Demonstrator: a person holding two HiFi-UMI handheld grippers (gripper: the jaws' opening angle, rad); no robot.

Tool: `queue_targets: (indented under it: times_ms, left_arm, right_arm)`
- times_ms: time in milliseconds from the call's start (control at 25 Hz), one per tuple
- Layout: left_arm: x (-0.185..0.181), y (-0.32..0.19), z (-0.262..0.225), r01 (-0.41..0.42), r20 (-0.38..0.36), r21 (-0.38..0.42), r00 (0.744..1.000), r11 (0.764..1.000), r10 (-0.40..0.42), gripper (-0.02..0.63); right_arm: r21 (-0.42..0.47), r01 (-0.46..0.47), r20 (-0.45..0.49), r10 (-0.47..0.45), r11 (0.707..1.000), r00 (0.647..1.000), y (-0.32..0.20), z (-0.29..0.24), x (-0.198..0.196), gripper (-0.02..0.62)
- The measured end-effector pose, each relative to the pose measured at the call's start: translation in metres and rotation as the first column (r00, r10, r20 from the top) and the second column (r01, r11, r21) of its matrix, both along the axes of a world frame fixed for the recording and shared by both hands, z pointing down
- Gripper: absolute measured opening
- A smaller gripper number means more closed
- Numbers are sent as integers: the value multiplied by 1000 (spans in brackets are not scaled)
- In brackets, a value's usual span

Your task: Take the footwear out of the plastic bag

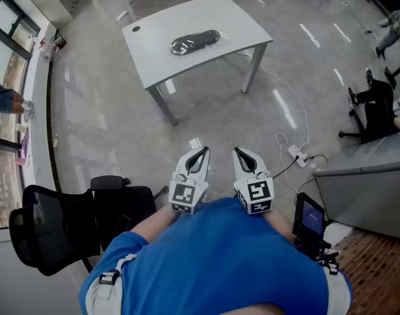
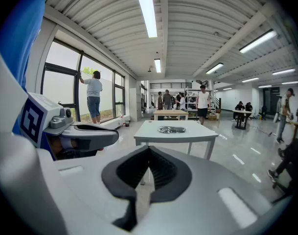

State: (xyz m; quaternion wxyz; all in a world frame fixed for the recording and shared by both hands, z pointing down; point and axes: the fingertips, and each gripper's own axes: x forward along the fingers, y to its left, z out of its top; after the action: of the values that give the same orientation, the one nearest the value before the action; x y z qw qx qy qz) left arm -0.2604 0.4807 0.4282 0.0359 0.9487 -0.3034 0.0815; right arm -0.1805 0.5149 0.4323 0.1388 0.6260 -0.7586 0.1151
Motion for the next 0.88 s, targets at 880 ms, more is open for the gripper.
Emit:
queue_targets:
  times_ms: [880]
  left_arm:
    - [209, -54, -20, 222, 33, 17, 974, 975, -223, 0]
  right_arm:
    - [21, 254, 46, -255, 967, 966, -74, -13, 200, 3]
